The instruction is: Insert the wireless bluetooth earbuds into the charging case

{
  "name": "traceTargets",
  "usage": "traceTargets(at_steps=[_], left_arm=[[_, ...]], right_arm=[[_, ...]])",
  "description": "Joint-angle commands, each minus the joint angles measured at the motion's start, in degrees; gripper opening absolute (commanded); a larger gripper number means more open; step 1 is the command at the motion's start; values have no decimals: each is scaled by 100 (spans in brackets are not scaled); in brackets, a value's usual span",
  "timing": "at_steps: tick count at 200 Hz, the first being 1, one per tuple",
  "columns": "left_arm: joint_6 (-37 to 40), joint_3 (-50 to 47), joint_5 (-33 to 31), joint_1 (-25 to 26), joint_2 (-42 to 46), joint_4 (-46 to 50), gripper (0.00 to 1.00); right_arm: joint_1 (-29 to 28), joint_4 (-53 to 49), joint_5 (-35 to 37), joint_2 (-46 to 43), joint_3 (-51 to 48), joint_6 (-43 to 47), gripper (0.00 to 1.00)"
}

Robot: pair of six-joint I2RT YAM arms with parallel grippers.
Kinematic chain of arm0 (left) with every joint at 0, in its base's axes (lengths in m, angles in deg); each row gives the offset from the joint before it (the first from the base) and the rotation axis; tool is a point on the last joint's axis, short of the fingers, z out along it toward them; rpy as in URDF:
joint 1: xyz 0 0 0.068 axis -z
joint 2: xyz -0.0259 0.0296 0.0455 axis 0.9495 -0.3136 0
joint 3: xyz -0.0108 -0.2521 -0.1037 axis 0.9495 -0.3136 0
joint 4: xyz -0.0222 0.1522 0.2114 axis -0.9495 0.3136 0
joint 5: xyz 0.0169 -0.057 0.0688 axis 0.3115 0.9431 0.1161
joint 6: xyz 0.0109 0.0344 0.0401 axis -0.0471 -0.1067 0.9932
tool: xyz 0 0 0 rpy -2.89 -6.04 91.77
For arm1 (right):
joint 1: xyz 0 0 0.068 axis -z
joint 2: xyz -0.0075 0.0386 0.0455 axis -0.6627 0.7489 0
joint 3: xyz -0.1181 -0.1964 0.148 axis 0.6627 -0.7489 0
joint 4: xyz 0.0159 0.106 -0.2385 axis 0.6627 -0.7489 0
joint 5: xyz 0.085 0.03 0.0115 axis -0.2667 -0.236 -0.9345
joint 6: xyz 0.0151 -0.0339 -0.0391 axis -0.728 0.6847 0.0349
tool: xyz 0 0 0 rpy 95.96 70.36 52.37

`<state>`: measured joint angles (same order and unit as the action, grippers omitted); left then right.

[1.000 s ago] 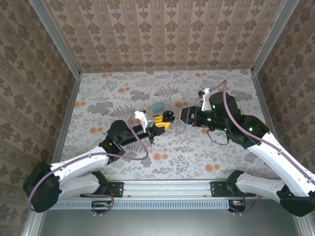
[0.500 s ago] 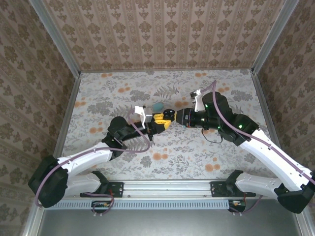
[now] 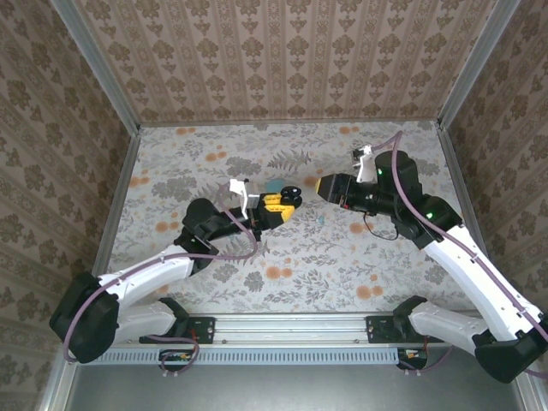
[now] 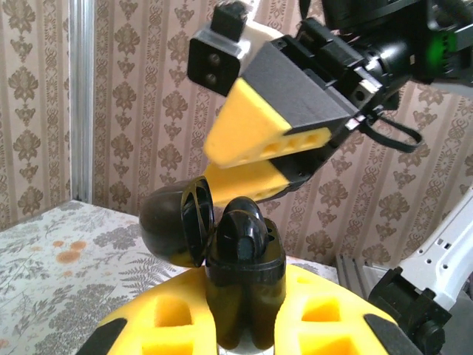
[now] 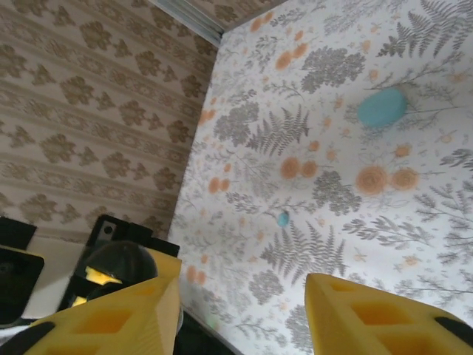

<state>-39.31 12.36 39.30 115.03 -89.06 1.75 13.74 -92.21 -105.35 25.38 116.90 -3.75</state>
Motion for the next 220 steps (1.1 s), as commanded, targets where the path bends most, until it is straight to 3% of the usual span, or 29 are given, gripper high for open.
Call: traceTargets(at_steps=[1,59,136,220], left_arm=[[-92,389,564,-60,99,103,0],[-241,838,1156,-75,-272,198,0],[-267,911,1000,-112,-419,270,0],[-385,932,860,-166,-577,163,0]], right_arm=[[109,742,-986,107,-164,-353,55],[131,1453,-1862,572,-197,-686,55],[66,1689,-2368,526,-182,-594,45],[-97,754,-2358,148,-227,208,45]])
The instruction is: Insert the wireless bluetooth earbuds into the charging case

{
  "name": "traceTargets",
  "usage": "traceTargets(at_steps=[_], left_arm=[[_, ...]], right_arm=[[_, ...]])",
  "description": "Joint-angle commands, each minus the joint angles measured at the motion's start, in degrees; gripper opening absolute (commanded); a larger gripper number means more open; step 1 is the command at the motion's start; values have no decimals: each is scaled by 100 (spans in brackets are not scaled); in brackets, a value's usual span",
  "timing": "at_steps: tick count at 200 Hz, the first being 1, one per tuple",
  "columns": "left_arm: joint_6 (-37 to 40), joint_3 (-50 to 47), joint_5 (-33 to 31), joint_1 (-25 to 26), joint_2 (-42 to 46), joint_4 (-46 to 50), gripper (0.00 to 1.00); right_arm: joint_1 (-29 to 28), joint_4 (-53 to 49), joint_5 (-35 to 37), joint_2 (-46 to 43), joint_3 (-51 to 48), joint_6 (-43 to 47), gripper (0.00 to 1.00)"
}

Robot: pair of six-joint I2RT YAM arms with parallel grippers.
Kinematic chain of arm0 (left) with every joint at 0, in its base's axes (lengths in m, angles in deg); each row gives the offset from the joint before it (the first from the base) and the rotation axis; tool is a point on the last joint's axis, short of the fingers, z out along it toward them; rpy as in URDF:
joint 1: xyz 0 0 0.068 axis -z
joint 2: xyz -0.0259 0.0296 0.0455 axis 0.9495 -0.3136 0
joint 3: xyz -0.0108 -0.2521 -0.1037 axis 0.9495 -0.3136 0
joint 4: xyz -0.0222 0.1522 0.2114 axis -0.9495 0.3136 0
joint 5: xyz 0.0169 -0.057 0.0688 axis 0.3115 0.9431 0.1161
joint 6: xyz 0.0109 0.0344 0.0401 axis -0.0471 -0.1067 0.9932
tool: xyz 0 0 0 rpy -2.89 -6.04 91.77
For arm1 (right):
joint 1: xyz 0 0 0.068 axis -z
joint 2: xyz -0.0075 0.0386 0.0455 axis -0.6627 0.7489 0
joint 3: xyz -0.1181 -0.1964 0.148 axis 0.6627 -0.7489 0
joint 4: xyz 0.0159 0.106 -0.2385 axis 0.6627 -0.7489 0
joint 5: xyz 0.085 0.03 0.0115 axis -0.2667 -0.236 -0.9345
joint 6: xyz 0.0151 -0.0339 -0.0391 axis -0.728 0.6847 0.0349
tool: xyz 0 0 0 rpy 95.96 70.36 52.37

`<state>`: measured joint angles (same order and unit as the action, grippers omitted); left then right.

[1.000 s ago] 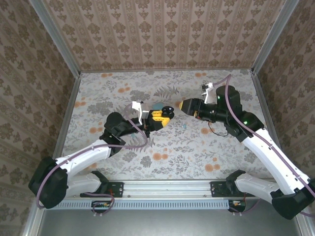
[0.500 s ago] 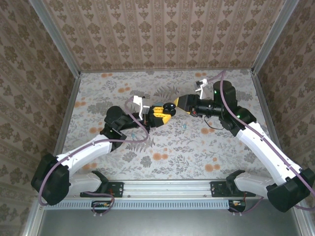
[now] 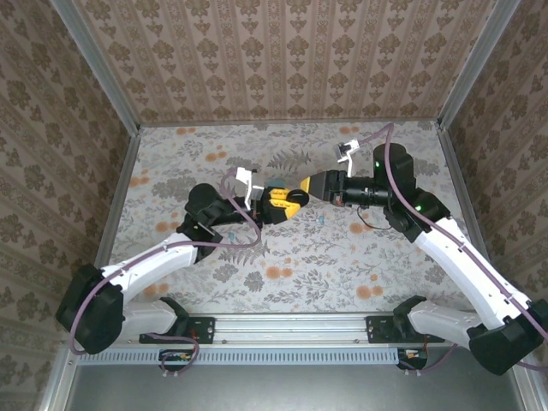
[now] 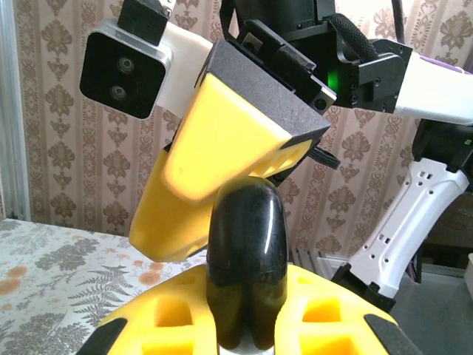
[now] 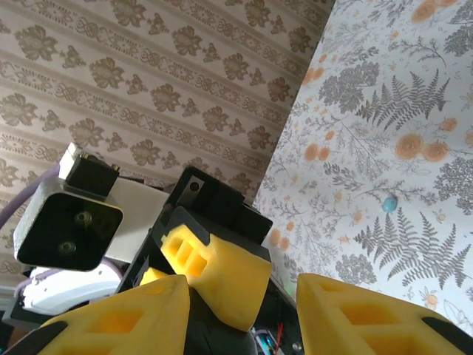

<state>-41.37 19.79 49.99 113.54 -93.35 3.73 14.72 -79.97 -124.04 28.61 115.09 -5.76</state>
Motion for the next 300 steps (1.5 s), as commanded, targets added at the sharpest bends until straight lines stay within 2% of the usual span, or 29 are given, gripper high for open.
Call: traceTargets(at_steps=[1,23,39,68,87,114,138,149,202,251,300], left_arm=[[-187,189,-207,-17,-154,-45,0],[-219,190,-217,-38,-170,-48,0],[-239,157,-256,-125,-105,52,0],[-248,-55,-423,-491,203,349,0],[-132,-186,-715,-873,485,1038,0],[237,-216,-1211,-1307,820,2605,0],[254,-313,-1216,-1438,878,3318,0],[133,-483,-1486,-1440,869,3378,0],[-428,-1209,-1857,-1337,506,3665,0],[-517,-1358,-2347,-888,76,3884,0],[-660,-1231,-2394,-480,-775,3756,2]], right_arm=[[-195,-482,-481,-178,-42,412,45],[-196,-764,-178,-257,-2,588,46],[-172,-1022,222,-328,24,688,51],[-57,-1283,757,-464,-60,770,53],[18,-1432,1134,-545,-138,781,53],[92,-1950,1751,-620,-194,852,54],[112,-1980,1968,-638,-362,845,54],[112,-1892,1971,-630,-459,802,55],[111,-1527,1914,-377,-809,640,56],[112,-1237,1728,-149,-1013,531,55],[112,-1196,1649,-125,-1143,493,55]])
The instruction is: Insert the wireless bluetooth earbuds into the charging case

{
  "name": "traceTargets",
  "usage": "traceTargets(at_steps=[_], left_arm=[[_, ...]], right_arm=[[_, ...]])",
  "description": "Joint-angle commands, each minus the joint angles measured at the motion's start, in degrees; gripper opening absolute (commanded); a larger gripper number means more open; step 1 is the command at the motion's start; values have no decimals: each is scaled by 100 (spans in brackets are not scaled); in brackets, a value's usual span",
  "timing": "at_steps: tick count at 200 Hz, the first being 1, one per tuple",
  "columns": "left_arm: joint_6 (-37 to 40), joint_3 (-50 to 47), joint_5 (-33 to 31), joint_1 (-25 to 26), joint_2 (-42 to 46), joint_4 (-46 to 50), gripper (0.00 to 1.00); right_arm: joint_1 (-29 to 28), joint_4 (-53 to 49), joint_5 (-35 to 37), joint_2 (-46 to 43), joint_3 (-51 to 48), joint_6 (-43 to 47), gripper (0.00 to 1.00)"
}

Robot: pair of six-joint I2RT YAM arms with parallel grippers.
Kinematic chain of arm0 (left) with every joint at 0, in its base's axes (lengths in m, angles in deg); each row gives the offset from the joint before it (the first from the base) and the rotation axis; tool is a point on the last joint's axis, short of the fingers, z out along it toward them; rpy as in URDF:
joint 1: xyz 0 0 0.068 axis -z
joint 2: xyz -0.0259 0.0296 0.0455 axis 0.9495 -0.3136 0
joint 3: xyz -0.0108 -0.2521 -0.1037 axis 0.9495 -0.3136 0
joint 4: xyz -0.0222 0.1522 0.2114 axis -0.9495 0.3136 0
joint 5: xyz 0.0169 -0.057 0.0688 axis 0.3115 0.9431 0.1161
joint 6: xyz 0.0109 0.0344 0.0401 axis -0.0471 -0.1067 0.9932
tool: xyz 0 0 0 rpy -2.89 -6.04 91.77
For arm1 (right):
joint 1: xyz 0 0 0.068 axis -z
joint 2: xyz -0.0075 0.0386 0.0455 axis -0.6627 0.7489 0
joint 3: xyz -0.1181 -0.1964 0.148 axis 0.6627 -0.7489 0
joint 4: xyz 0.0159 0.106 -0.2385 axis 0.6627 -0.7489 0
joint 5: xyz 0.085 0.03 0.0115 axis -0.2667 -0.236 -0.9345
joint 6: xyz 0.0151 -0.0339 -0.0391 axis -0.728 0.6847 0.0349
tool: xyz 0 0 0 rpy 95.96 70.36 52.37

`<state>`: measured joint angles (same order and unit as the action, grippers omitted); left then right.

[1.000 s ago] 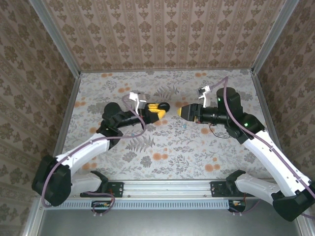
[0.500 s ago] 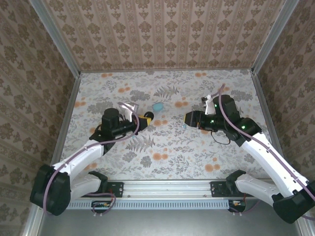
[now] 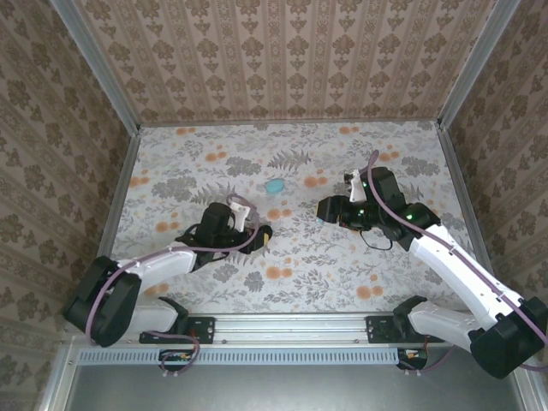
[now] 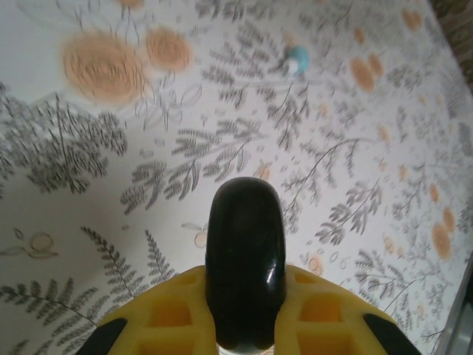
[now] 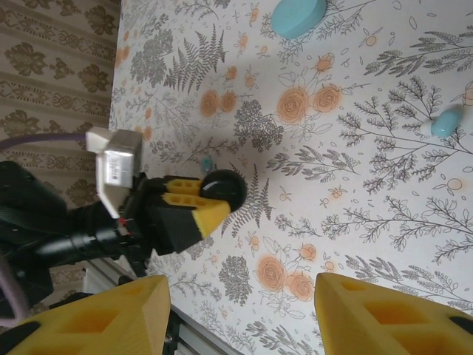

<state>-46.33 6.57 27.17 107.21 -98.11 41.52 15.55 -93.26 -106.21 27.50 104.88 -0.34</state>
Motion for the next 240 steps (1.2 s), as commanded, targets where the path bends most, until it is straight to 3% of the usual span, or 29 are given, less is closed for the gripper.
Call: traceTargets(at_steps=[1,53,93,150,194,240], left_arm=[[-164,98,-112,162,-320,-21,2],[-325,101,-122,213,-772,62,11],[-121,166,-538,213,-455,757,35],[416,624,-1178,139,542,2219,55],[620,853,-1688,-159,1672,3067,68],[494,914,-1483,-675,2541,3393,84]], right_arm=[[29,137,-132,-14,-128,-53,55],[29,98,-49,-83,-239,-27,55],[29,-101,124,23,-183,59,55],[-218,-1527,1390,629,579,591,53],[-907,-1651,2383,1326,1009,680,58],[-1357,-1510,3018,2793,2191,1084,66]])
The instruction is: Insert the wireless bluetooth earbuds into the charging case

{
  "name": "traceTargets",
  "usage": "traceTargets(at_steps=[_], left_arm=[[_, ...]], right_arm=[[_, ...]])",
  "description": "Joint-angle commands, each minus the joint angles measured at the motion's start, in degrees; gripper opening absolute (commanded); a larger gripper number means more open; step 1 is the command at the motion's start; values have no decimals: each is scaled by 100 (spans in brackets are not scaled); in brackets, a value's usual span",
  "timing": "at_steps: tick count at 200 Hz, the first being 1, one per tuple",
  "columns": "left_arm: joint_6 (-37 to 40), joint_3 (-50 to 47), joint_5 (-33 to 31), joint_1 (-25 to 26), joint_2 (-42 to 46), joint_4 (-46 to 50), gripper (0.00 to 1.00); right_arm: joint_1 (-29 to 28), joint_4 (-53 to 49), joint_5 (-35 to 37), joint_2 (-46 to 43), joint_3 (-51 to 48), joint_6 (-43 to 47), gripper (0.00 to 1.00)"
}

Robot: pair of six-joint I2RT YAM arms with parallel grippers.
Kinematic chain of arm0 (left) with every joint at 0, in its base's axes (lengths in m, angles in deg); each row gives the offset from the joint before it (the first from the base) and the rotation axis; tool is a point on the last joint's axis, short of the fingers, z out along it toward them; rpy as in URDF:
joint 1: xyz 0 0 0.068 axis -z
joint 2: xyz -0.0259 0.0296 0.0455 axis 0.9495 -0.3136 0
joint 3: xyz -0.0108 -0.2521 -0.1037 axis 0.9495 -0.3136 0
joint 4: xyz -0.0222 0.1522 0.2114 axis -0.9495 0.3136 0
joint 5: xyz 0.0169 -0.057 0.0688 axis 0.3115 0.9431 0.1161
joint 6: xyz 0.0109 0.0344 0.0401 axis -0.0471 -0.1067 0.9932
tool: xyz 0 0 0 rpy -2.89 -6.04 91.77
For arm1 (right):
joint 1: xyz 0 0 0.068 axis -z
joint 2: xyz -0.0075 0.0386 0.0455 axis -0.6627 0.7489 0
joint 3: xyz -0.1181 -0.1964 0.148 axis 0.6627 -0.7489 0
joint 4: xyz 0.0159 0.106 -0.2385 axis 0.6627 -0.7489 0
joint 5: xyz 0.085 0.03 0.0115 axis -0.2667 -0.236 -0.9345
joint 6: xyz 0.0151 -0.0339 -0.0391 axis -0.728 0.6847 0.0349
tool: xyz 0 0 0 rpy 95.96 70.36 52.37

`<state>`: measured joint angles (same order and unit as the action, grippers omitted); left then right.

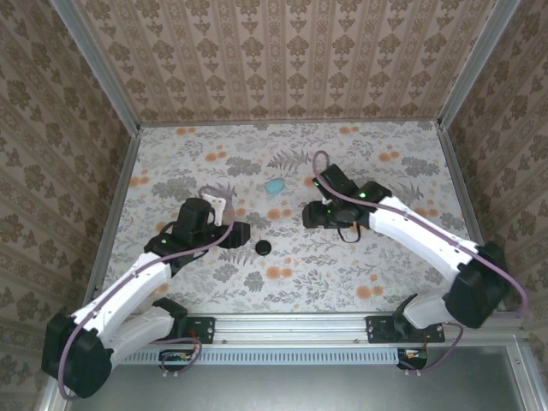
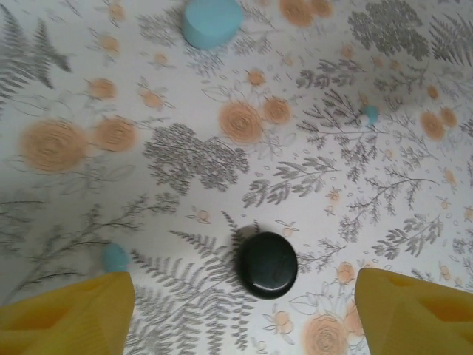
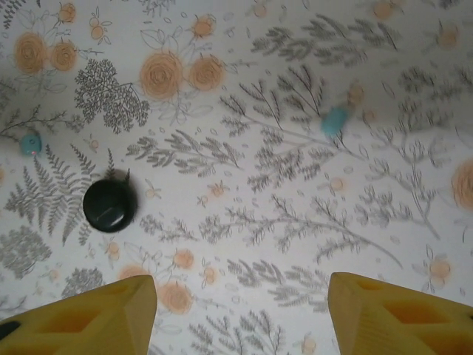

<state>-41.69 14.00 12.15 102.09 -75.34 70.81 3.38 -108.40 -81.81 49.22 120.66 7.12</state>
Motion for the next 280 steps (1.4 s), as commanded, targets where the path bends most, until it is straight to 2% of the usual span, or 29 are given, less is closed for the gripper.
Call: traceTargets(at_steps=[1,7,13,16,45,50,88,128,152,185,224,280], left_arm=[[31,171,27,-172,277,464,84],[65,164,79,-212,317,491,88],[79,150,112,-249,345,508,98],[76,153,114,-265,358,528,100],[41,50,27,-398,330,470,100],[35,33,34,-567,312,429,100],[3,30,50,-911,158,263,100],[89,-74,583,-1295,83,-144,100],[14,-188,937,-1509,2,-446,100],[-9,-250,1016,-1594,-130,-638,100],[59,-347,699,-1621,-64,-833,100],[-71,-427,515,-1708,130,-777,100]], right_arm=[[-141,13,574,661,646,343,66],[-146,57,547,891,846,413,68],[-159,119,496,1119,1044,494,71],[-166,149,472,1231,1144,538,73],[-187,289,594,2283,2155,910,82],[-186,284,665,2470,2353,985,83],[-152,-110,943,4065,4182,1532,89],[18,-998,896,5703,6368,1906,93],[161,-1422,729,6355,7237,1988,94],[357,-1410,583,6547,7321,1940,94],[419,-1213,-36,6678,7127,1950,94],[395,-1169,-338,6891,7056,1712,90]])
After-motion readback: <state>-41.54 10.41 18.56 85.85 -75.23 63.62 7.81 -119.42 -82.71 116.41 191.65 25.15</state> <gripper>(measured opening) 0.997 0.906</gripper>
